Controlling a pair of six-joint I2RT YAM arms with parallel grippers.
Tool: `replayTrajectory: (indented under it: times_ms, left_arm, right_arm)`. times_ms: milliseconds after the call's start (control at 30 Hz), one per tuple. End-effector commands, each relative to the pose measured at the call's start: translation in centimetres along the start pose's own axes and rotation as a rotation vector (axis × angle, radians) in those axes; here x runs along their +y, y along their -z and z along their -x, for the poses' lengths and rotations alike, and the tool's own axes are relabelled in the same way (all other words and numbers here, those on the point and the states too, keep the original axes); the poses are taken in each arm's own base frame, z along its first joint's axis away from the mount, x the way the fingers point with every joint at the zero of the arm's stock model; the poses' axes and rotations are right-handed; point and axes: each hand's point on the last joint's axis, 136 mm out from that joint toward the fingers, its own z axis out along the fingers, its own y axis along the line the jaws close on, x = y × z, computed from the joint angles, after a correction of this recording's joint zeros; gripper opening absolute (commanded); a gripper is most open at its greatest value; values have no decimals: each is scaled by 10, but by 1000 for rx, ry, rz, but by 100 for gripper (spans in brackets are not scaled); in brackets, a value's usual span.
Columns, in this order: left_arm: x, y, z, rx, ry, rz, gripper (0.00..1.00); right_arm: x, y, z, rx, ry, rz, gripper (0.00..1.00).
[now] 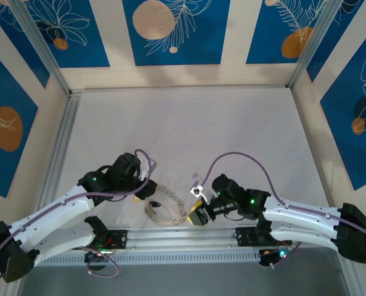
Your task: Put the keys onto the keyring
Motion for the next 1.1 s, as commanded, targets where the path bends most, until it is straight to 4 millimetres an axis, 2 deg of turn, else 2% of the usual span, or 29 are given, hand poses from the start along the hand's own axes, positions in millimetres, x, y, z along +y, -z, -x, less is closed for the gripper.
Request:
replayTrajectory:
  times_ms: [0,133,267,400,567,767,867,1067]
  left_arm:
    - [3,-4,1,-14,74,-40,20]
    - [21,2,-4,-9,120,18,20]
    - [37,-8,-8,41,145,108,19]
    - [49,-18,-15,87,166,168,20]
    - [57,-22,-23,126,159,234,23]
    - [55,-39,-22,175,131,273,26]
    - [58,-47,-22,195,122,301,33]
    - [63,-65,-19,221,90,345,36]
  right_arm:
    - [-30,2,13,-53,-24,-179,49]
    - [-46,4,56,-103,-37,-169,48]
    - [-46,-5,69,-96,-20,-115,52]
    - [-38,-9,75,-100,1,-62,65]
    - [-45,-7,77,-131,-12,-43,77]
    - [-71,10,77,-199,-108,-60,84]
    - [-81,24,80,-250,-146,-56,86]
    - [-92,38,84,-288,-167,-58,87]
